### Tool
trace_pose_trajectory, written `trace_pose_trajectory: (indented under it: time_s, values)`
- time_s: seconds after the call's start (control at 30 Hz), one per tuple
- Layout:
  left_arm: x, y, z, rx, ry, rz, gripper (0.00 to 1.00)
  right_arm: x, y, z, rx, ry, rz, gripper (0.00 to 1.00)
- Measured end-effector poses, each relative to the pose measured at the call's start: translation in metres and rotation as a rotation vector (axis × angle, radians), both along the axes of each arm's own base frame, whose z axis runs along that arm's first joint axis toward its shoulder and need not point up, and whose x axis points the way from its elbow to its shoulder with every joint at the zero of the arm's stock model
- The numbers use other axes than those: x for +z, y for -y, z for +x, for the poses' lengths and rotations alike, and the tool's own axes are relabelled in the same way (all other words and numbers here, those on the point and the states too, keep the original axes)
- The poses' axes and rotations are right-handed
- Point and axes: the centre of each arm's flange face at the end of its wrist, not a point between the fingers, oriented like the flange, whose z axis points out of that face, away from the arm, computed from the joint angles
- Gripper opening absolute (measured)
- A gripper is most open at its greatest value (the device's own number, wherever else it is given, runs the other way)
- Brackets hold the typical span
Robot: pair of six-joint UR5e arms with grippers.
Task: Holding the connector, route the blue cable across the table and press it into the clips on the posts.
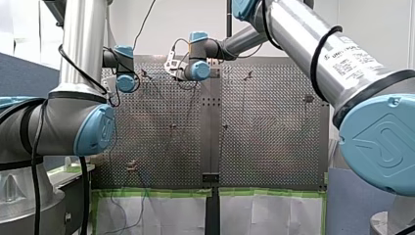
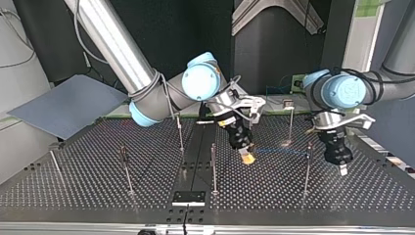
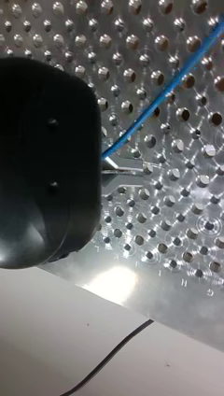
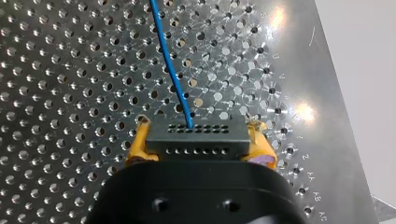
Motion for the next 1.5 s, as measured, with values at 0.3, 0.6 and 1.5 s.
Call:
trace_pose_trajectory:
  time_s: [0.3,0.6,1.5]
  values:
    - [-0.006,0.001,-0.006,0.014,-0.038,-0.061,1.00,0.002,0.002,-0.001,-0.002,0.001,-0.004,0.00]
    - [0.001,0.006,-0.026,0.005,-0.087,-0.079,1.00,0.010,0.004,-0.001,-0.008,0.006,-0.010,0.00]
    - [0.010,0.043,-0.126,-0.160,-0.242,-0.125,1.00,0.009,0.006,-0.005,-0.032,-0.007,-0.004,0.00]
